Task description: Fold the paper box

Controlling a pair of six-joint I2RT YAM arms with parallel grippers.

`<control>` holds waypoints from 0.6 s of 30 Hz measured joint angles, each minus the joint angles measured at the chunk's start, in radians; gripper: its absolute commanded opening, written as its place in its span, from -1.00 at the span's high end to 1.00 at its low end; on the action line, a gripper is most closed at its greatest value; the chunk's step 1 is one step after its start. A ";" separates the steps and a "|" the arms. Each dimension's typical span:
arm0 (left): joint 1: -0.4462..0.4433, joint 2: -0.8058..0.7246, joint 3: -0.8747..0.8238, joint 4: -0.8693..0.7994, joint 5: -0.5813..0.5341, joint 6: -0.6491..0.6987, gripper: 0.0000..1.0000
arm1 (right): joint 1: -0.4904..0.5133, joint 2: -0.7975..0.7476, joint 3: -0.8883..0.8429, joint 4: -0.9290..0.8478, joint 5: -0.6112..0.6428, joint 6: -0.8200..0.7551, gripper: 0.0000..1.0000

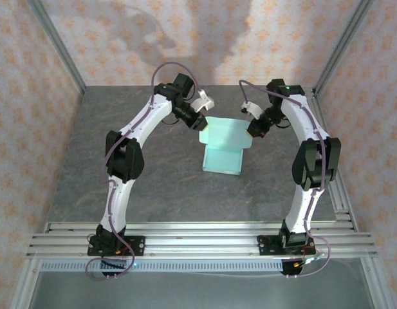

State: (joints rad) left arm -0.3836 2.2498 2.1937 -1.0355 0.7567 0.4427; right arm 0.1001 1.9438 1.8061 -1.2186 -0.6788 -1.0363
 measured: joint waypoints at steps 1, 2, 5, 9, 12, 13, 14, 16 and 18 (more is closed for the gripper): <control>0.000 0.000 0.000 0.002 -0.001 0.002 0.96 | 0.000 0.000 0.000 0.000 0.002 0.001 1.00; 0.000 0.000 0.000 0.002 -0.001 -0.001 0.97 | 0.000 0.000 0.000 -0.003 0.001 0.003 1.00; 0.000 0.000 0.000 0.002 0.000 0.001 1.00 | 0.000 0.000 0.000 -0.005 0.001 0.004 1.00; 0.000 0.000 -0.008 0.008 0.000 0.000 1.00 | 0.002 -0.007 0.000 -0.002 0.003 0.022 1.00; -0.001 -0.003 -0.029 0.043 0.003 -0.016 1.00 | 0.009 -0.039 -0.032 0.045 0.026 0.067 1.00; -0.001 -0.008 -0.048 0.069 0.002 -0.027 1.00 | 0.013 -0.063 -0.064 0.079 0.038 0.092 1.00; -0.002 -0.015 -0.068 0.092 0.002 -0.041 1.00 | 0.019 -0.083 -0.093 0.107 0.050 0.116 1.00; -0.007 -0.038 -0.120 0.145 -0.014 -0.080 1.00 | 0.037 -0.140 -0.178 0.187 0.077 0.174 1.00; -0.012 -0.064 -0.161 0.190 -0.034 -0.124 1.00 | 0.055 -0.198 -0.266 0.272 0.103 0.231 1.00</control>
State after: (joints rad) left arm -0.3958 2.1853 2.0327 -0.8459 0.7223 0.3187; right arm 0.1555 1.7454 1.5406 -0.9463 -0.5758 -0.8055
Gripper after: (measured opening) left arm 0.056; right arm 0.049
